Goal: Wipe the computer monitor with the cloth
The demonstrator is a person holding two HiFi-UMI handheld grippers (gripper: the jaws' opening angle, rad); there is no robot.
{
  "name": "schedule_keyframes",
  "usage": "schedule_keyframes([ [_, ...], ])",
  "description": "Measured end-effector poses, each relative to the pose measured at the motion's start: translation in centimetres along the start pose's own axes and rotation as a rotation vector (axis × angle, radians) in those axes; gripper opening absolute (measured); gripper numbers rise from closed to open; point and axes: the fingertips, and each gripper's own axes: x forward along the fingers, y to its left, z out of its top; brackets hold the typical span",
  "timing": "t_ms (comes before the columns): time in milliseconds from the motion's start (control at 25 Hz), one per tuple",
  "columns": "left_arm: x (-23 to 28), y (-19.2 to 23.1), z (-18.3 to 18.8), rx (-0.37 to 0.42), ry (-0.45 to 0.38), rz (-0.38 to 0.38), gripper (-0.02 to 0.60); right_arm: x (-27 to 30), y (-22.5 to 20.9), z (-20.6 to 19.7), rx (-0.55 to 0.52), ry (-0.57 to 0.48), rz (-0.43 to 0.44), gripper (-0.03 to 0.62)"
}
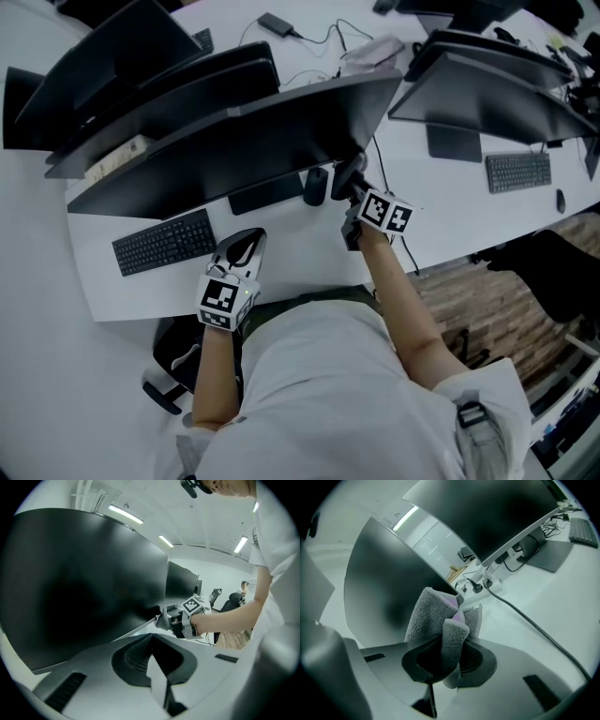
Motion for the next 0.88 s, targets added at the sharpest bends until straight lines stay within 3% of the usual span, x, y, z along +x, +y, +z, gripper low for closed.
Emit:
schedule_keyframes([
  [880, -8.7, 4.6, -3.4, -0.031, -0.026, 0.066, 0.002, 3.1, 7.6, -6.3, 0.011, 0.011, 0.067, 0.074],
])
